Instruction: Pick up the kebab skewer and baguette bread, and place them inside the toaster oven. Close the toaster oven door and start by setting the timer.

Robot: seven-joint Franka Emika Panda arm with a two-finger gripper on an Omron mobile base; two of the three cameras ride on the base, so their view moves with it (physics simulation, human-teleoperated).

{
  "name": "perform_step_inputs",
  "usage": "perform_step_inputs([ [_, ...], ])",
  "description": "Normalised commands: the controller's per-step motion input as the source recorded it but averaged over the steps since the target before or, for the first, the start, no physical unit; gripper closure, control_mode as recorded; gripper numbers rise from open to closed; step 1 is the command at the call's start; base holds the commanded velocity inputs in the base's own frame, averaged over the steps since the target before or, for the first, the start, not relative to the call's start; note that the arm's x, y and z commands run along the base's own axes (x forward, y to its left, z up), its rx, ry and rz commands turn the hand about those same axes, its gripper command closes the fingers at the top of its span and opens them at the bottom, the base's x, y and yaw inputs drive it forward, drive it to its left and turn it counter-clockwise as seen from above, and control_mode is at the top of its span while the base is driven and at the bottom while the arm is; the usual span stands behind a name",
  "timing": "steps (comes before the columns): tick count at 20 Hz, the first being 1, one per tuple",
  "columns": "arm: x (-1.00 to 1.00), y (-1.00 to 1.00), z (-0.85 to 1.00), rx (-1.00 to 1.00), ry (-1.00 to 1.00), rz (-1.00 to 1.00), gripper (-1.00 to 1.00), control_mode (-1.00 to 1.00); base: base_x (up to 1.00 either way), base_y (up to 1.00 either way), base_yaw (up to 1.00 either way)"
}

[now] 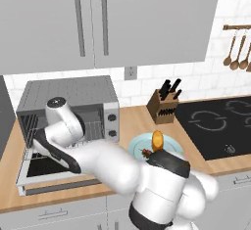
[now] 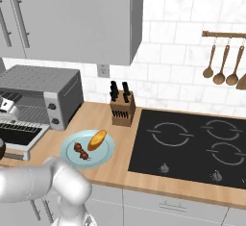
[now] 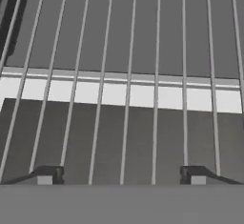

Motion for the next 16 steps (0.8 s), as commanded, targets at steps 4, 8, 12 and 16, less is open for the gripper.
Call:
perform_step_inputs([
  [4, -0.99, -0.48, 0.91, 0.0, 0.04, 0.0, -1.0, -1.0, 0.0, 0.0, 0.0],
  [8, -0.95, -0.91, 0.62, 0.0, -0.03, 0.0, -1.0, -1.0, 0.0, 0.0, 0.0],
  [12, -0.78, -1.0, 0.11, 0.0, -0.07, 0.0, -1.0, -1.0, 0.0, 0.0, 0.0],
  [16, -0.31, -1.0, 0.0, 0.0, 0.01, 0.0, -1.0, -1.0, 0.0, 0.0, 0.0],
])
